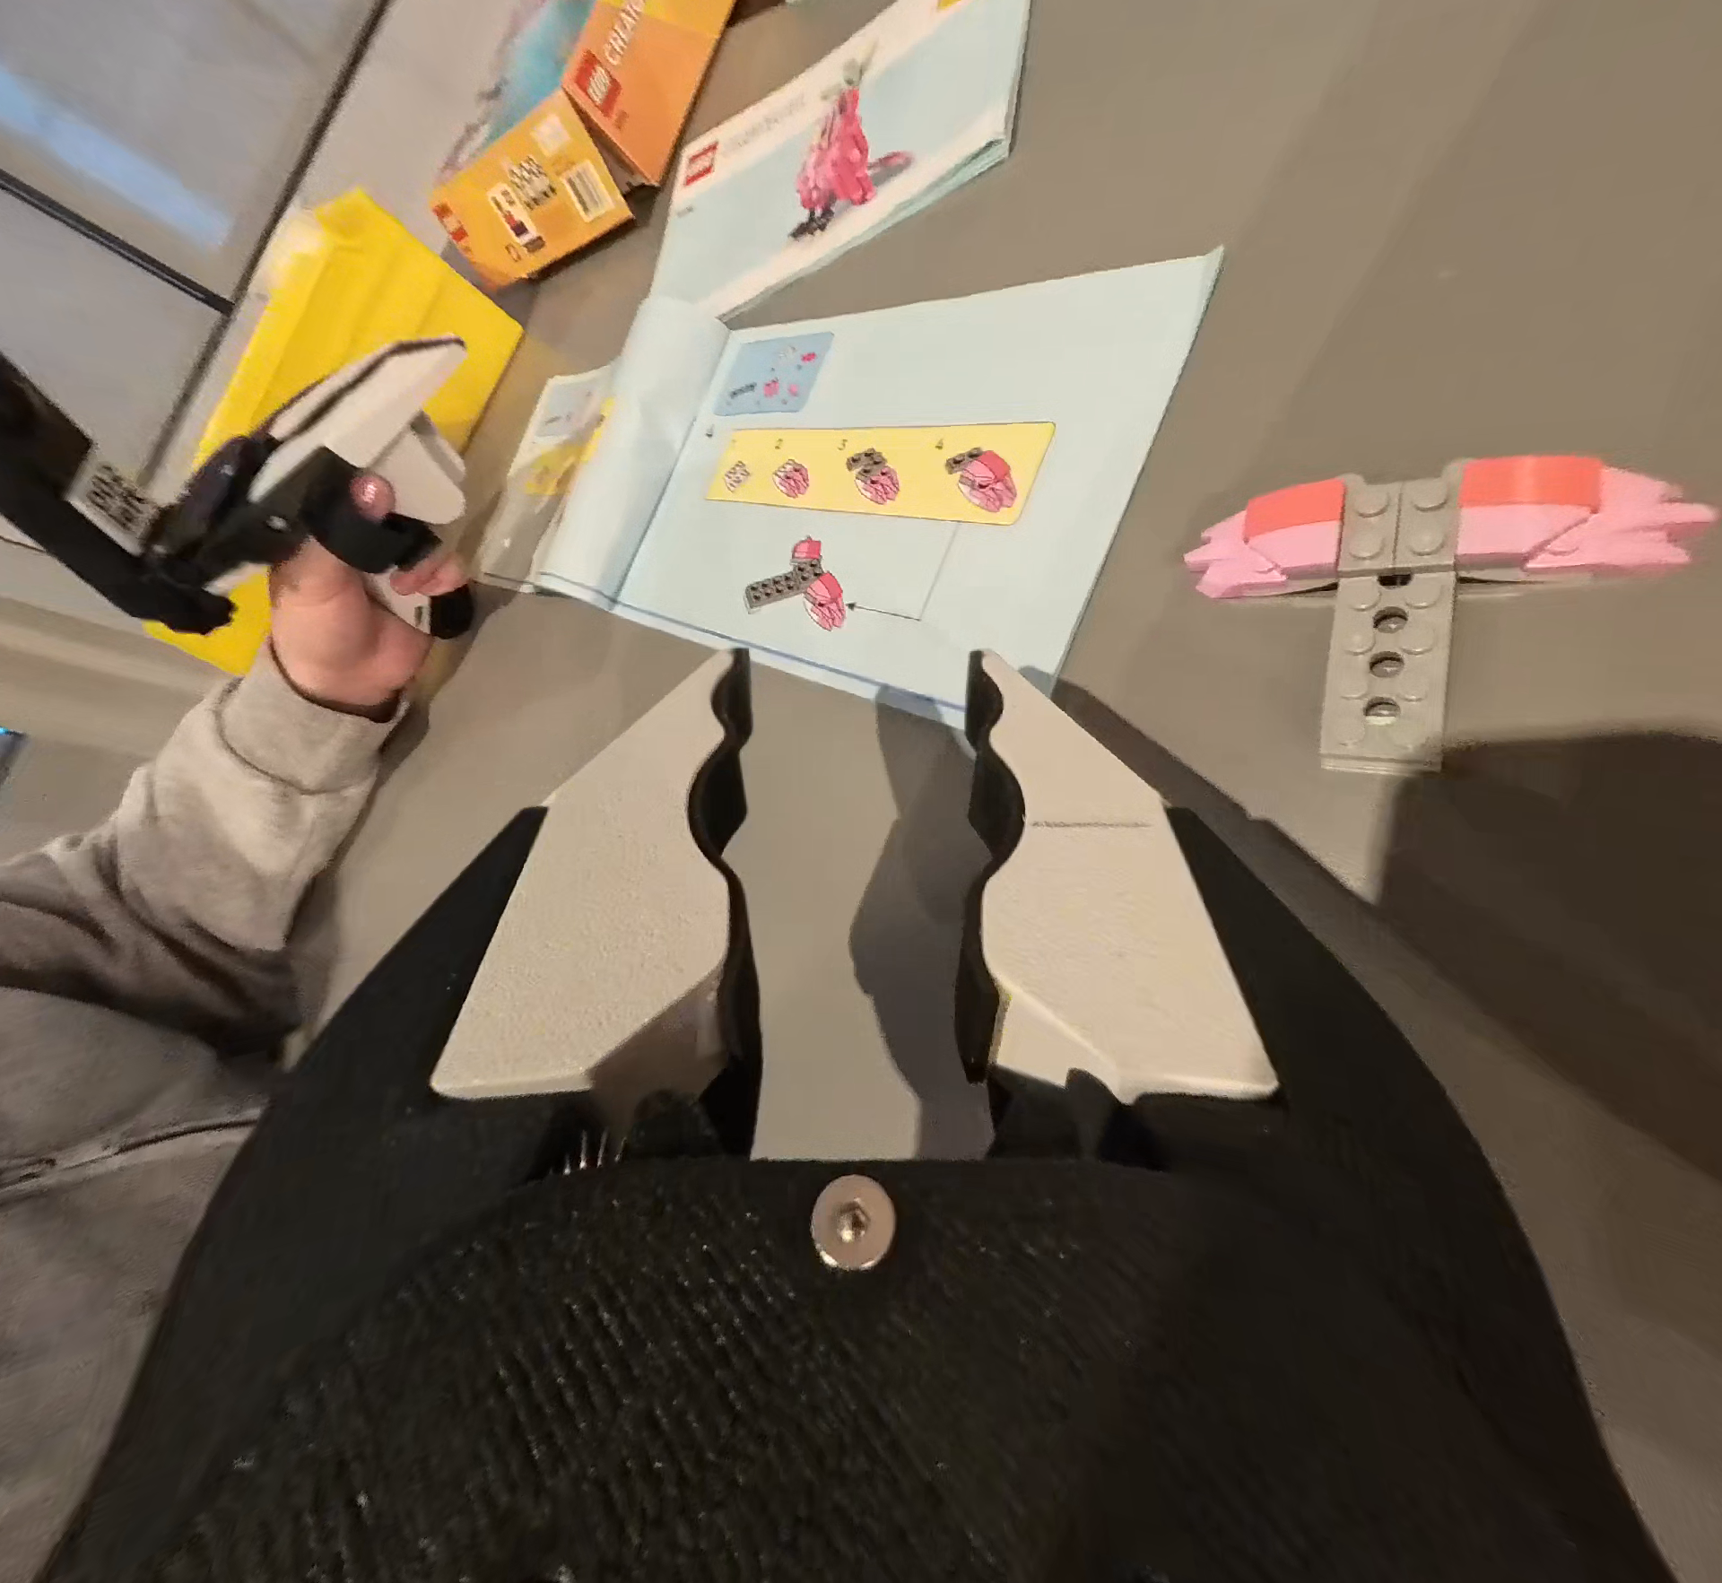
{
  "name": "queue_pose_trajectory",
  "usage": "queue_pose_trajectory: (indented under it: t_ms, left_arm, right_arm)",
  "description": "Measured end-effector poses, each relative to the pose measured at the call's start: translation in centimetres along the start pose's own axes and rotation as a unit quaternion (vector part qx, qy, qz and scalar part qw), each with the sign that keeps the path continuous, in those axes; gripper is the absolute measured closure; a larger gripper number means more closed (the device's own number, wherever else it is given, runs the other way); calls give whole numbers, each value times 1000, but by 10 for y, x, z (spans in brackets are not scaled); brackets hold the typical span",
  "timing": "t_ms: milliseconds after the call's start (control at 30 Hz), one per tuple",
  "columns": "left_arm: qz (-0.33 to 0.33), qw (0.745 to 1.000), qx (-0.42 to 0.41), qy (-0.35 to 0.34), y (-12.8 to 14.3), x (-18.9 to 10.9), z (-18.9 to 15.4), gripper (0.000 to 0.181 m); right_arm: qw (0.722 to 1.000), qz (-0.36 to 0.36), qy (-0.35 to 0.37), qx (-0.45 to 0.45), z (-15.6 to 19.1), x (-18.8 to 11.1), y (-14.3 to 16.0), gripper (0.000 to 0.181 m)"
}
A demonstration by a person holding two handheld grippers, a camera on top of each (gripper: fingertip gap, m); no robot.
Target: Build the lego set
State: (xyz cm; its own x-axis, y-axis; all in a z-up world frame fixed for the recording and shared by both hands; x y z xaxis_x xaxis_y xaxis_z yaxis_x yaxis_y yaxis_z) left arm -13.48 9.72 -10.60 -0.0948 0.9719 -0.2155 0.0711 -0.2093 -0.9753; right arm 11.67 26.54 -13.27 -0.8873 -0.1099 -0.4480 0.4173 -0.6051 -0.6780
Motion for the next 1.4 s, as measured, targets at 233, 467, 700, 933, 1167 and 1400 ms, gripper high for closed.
queue_pose_trajectory:
  t_ms: [233,467,700,933,1167,1400]
  left_arm:
    - [18,997,74,-3,5,4,-13,181]
    - [25,994,103,-2,7,5,-19,181]
    - [19,995,100,-8,6,4,-17,181]
    - [22,995,101,-6,6,5,-18,181]
    - [24,995,102,-4,6,5,-18,181]
    - [29,994,105,-4,7,6,-19,181]
  right_arm:
    - [995,8,74,-69,-4,-8,1,150]
    - [993,-31,26,107,-26,-15,6,140]
    - [995,4,25,101,-18,-8,12,139]
    - [995,-11,5,102,-15,-7,8,151]
    - [995,13,46,90,-22,-8,13,154]
    - [996,15,43,82,-20,-4,14,161]
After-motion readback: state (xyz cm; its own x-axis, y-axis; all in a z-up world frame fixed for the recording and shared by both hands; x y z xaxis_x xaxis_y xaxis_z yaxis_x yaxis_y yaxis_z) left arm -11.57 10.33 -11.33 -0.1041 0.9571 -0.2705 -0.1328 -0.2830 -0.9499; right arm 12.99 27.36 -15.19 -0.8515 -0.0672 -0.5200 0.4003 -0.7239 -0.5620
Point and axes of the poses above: each gripper's, where its closed fingertips meet, x out along the fingers, y out of its underside, z = x × y across the jaws, the point moved 5 cm from there along -x, back along the fingers, and after that the axes turned 2 degrees about -x, right-handed, at the moved point
